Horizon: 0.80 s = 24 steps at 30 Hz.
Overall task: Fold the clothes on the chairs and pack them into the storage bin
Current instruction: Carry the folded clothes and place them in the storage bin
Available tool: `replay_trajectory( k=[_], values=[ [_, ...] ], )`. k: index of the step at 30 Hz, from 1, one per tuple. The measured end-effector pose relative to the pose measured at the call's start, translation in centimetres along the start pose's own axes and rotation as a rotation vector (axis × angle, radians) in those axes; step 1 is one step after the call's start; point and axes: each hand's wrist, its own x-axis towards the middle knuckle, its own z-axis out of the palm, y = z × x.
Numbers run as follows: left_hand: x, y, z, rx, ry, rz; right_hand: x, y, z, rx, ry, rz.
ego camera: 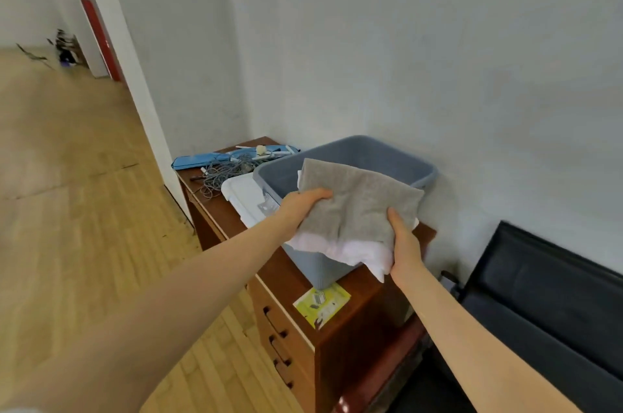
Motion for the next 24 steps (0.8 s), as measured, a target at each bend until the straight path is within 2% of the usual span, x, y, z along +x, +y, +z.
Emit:
replay_trajectory(
  k=[5,11,17,24],
  values=[
    [7.8,3.6,-3.7,-0.074,0.023,0.008,7.6,-2.0,6.9,-0.099,0.016,-0.110],
    [17.4,4.0,-7.9,-0.150,-0.035,-0.068,14.6,-0.1,13.3,-0.177,0.108,-0.090],
    [24.6,4.0,-11.6,-0.043,-0.191,-0.087,18.8,2.3,18.3,-0.195,0.312,-0.050],
    [29.4,4.2,-14.3,0.096,-0.345,-0.086,19.5,4.1,20.0,-0.035,0.420,0.093]
  ],
)
